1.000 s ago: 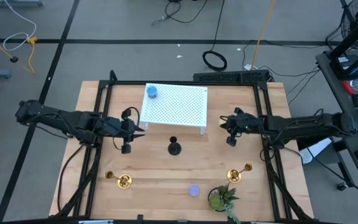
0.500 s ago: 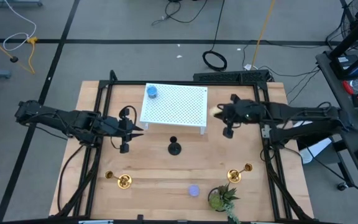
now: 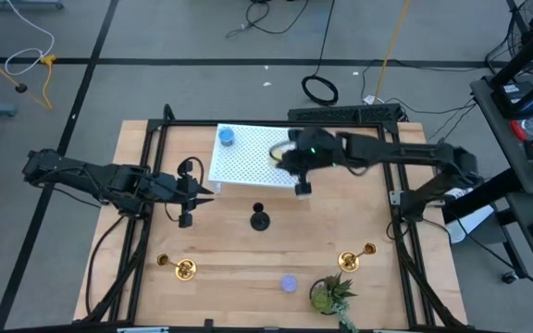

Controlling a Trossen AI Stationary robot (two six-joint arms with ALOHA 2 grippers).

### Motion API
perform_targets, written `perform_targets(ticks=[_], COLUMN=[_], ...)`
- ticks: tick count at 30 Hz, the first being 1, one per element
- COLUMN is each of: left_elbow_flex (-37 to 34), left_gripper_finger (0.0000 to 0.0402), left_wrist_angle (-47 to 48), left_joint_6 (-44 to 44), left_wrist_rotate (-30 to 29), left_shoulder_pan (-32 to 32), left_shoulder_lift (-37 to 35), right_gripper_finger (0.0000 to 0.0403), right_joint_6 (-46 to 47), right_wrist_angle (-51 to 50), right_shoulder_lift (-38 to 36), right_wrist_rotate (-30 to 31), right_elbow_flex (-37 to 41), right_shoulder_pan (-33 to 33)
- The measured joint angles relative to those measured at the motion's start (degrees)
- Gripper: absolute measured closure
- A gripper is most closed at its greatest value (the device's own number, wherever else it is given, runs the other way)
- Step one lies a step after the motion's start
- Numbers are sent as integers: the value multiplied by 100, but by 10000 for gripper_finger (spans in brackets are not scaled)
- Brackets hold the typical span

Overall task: Pick & Place candle stick holders
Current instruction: Put the yellow scented candle on the shelf

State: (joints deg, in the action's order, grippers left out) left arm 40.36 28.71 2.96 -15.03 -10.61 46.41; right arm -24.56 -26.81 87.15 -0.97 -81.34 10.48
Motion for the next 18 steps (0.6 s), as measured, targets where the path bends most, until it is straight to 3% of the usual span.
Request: perform_targets(ticks=[4, 10, 18], left_elbow_flex=[0, 0, 0], left_gripper_finger=[316, 316, 316], left_wrist_angle=[16, 21, 17], left_joint_6=[17, 12, 2], left_wrist_rotate=[1, -7, -9], left_shoulder_pan=[2, 4, 4], left_shoulder_lift=[0, 2, 2], right_gripper_finger=[403, 403, 403], right_joint_6=[74, 386, 138], right_wrist_angle=[96, 834, 1498], right_shoulder_lift=[231, 648, 1248], right_wrist_rotate=[-219, -1227, -1270], right_elbow_flex=[-131, -152, -148], right_shoulder_pan=[528, 967, 1058])
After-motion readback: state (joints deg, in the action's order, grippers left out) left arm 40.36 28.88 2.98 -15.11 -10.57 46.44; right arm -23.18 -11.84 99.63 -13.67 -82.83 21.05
